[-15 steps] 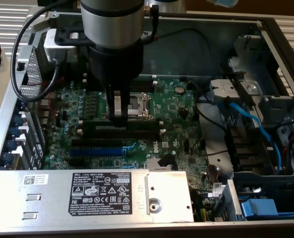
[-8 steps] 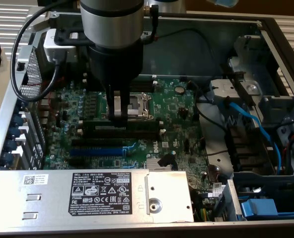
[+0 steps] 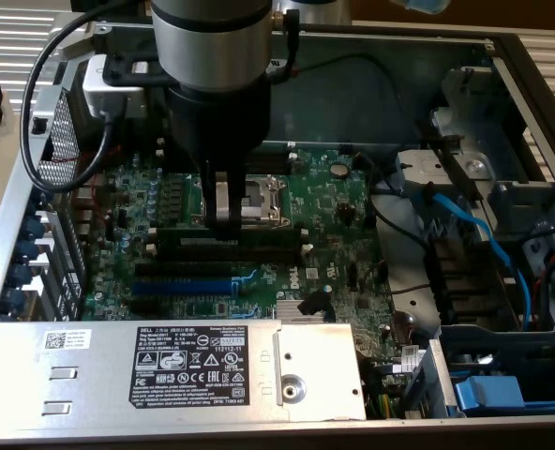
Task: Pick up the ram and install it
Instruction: 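Insert the ram into the slot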
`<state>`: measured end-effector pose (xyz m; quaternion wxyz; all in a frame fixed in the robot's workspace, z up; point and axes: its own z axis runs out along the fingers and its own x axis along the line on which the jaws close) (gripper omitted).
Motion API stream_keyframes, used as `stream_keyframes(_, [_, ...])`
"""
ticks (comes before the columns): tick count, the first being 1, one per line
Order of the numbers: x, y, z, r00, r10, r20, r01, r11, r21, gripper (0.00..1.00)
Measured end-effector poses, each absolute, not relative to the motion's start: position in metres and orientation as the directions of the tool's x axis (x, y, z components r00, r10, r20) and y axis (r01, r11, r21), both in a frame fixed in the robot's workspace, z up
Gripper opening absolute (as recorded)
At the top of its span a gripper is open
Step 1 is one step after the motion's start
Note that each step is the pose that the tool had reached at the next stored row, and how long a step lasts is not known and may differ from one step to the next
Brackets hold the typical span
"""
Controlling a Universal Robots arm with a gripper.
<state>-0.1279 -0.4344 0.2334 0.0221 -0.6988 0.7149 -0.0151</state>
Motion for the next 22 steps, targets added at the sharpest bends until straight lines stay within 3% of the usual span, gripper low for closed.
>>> stream_keyframes(22, [-0.1285, -0.4344, 0.2307, -0.023, -1.0, -0.01, -0.998, 0.023, -0.052, 0.12])
